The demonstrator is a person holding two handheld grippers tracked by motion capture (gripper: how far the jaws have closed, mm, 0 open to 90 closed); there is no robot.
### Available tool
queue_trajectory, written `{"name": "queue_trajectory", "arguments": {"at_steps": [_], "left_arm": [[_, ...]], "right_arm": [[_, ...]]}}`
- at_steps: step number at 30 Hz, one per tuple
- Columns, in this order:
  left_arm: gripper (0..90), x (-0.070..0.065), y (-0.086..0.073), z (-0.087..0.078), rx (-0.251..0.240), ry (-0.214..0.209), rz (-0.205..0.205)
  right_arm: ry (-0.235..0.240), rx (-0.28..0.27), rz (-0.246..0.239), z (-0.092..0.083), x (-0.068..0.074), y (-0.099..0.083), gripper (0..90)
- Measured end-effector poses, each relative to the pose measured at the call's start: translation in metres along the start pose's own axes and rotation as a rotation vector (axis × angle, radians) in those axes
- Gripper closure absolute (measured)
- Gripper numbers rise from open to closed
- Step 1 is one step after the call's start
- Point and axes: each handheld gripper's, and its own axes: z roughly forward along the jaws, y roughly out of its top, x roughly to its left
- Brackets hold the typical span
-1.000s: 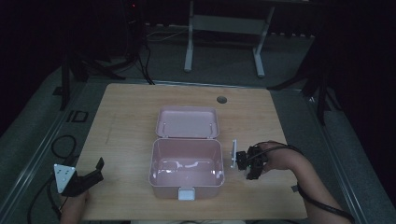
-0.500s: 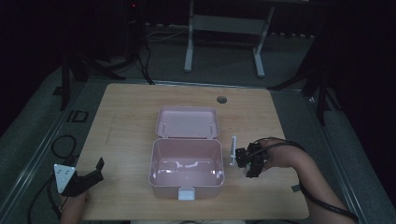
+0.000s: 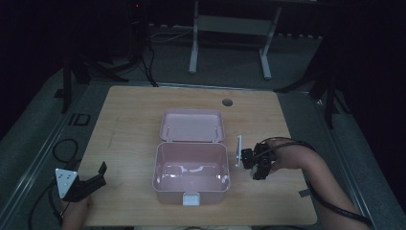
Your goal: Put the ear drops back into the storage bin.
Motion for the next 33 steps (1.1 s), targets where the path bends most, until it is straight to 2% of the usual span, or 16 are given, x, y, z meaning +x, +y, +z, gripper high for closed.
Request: {"name": "queue_trajectory", "arguments": {"at_steps": [11,33], "left_arm": [[0.5,0.0,0.0,0.0,-0.001,-0.001,-0.002],[0.5,0.001,0.0,0.0,0.0,0.001,-0.001]], "right_arm": [[-0.02,0.004,0.003,-0.014,-0.001,0.005,59.5],[-0.03,0.004,0.001,-0.042,-0.003,0.017,59.5]]}}
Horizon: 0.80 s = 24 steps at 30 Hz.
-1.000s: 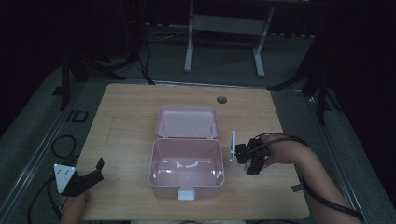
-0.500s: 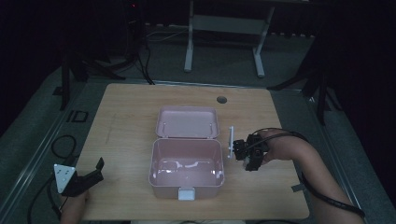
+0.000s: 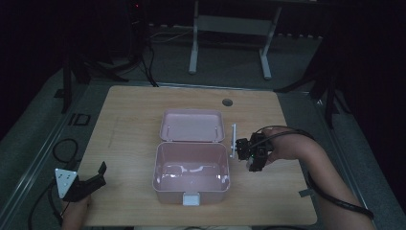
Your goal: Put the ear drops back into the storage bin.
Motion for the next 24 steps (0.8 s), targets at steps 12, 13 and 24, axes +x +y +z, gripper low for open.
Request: {"name": "queue_trajectory", "arguments": {"at_steps": [12,13,24], "left_arm": [[0.5,0.0,0.0,0.0,-0.001,0.0,-0.002],[0.5,0.0,0.0,0.0,-0.001,0.0,-0.003],[0.5,0.0,0.0,0.0,0.0,-0.001,-0.004]], "right_arm": [[-0.001,-0.002,-0.019,-0.015,0.001,0.023,59.5],[-0.001,0.0,-0.02,-0.016,0.001,0.025,59.5],[-0.004,0.013,-0.084,-0.02,0.003,0.052,59.5]]}}
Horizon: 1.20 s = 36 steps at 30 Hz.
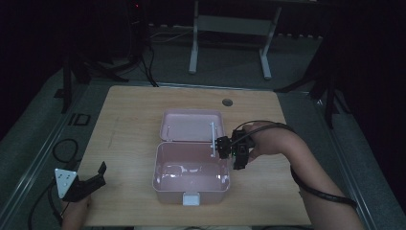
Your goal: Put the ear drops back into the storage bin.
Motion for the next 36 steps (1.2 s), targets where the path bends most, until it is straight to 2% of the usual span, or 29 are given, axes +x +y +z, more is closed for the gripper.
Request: {"name": "queue_trajectory", "arguments": {"at_steps": [11,19,23,26,30,36], "left_arm": [[0.5,0.0,0.0,0.0,0.0,-0.003,-0.001],[0.5,0.0,0.0,0.0,0.0,-0.002,0.001],[0.5,0.0,0.0,0.0,0.0,-0.005,0.0],[0.4,0.001,0.0,0.0,0.0,-0.005,0.0],[0.5,0.0,0.0,0.0,0.0,-0.005,0.001],[0.5,0.0,0.0,0.0,-0.001,-0.005,0.0]], "right_arm": [[0.009,0.001,-0.085,0.003,0.004,0.03,59.5],[0.005,-0.002,-0.117,0.005,0.004,0.045,59.5],[-0.012,-0.001,-0.169,0.008,0.004,0.05,59.5],[-0.014,-0.019,-0.212,0.012,0.003,0.05,59.5],[-0.008,-0.027,-0.218,0.018,0.002,0.052,59.5],[0.007,-0.043,-0.237,0.038,0.002,0.063,59.5]]}}
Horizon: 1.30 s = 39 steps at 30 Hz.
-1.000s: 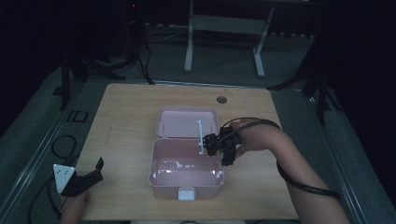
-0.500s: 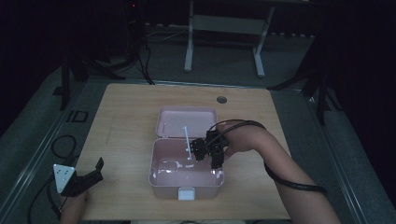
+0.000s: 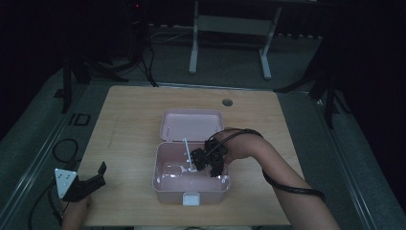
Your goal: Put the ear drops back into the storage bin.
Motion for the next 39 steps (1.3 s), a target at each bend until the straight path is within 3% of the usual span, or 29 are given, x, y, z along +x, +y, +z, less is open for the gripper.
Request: {"name": "queue_trajectory", "arguments": {"at_steps": [10,16,29,35,39], "left_arm": [[0.5,0.0,0.0,0.0,0.0,-0.002,0.001],[0.5,-0.001,0.0,0.0,-0.002,0.001,0.005],[0.4,-0.001,0.0,0.0,0.0,-0.002,0.005],[0.5,-0.001,0.0,0.0,0.001,-0.002,0.005],[0.5,-0.001,0.0,0.001,0.0,-0.001,0.006]], "right_arm": [[0.029,0.031,-0.025,0.035,-0.004,0.005,59.4],[0.054,0.035,-0.016,0.054,-0.004,0.006,59.5],[0.063,0.057,-0.026,0.077,-0.003,0.013,59.5],[0.062,0.075,-0.004,0.09,-0.005,0.013,59.4],[0.068,0.063,0.012,0.088,-0.007,0.012,59.3]]}}
